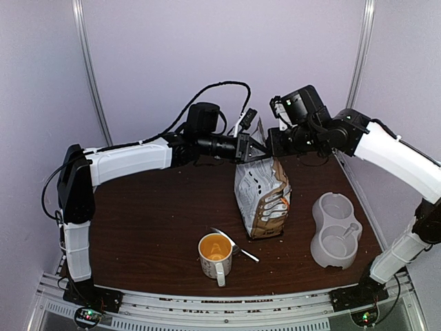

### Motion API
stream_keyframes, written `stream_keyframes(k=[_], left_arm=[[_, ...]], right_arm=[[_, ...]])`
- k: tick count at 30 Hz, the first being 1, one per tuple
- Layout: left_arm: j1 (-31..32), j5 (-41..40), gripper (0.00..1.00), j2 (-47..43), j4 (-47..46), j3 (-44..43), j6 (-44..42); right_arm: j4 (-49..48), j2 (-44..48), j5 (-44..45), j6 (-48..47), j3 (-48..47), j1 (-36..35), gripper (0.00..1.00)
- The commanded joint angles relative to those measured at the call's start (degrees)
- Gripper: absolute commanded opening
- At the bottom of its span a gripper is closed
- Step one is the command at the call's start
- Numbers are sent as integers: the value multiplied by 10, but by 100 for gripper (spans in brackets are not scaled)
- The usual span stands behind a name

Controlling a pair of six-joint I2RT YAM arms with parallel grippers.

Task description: Serve the pet food

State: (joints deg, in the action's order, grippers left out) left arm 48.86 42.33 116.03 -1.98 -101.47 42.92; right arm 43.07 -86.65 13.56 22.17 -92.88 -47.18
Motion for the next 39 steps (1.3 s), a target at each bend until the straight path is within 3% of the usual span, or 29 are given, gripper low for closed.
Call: stream_keyframes(k=[1, 6, 22, 33, 39], left_arm=[[1, -8, 0, -14, 7, 13, -11], [2, -9, 0, -16, 6, 15, -9], [1, -29, 0, -30, 7, 38, -13], [1, -45, 0, -31, 7, 53, 0], [0, -55, 0, -44, -14, 59, 2]], right_arm=[[18, -7, 24, -7, -22, -1, 16], [29, -11, 39, -2, -23, -1, 9], [96, -42, 83, 33, -46, 0, 0], [90, -18, 126, 50, -24, 4, 0], [38, 12, 50, 52, 18, 15, 0]])
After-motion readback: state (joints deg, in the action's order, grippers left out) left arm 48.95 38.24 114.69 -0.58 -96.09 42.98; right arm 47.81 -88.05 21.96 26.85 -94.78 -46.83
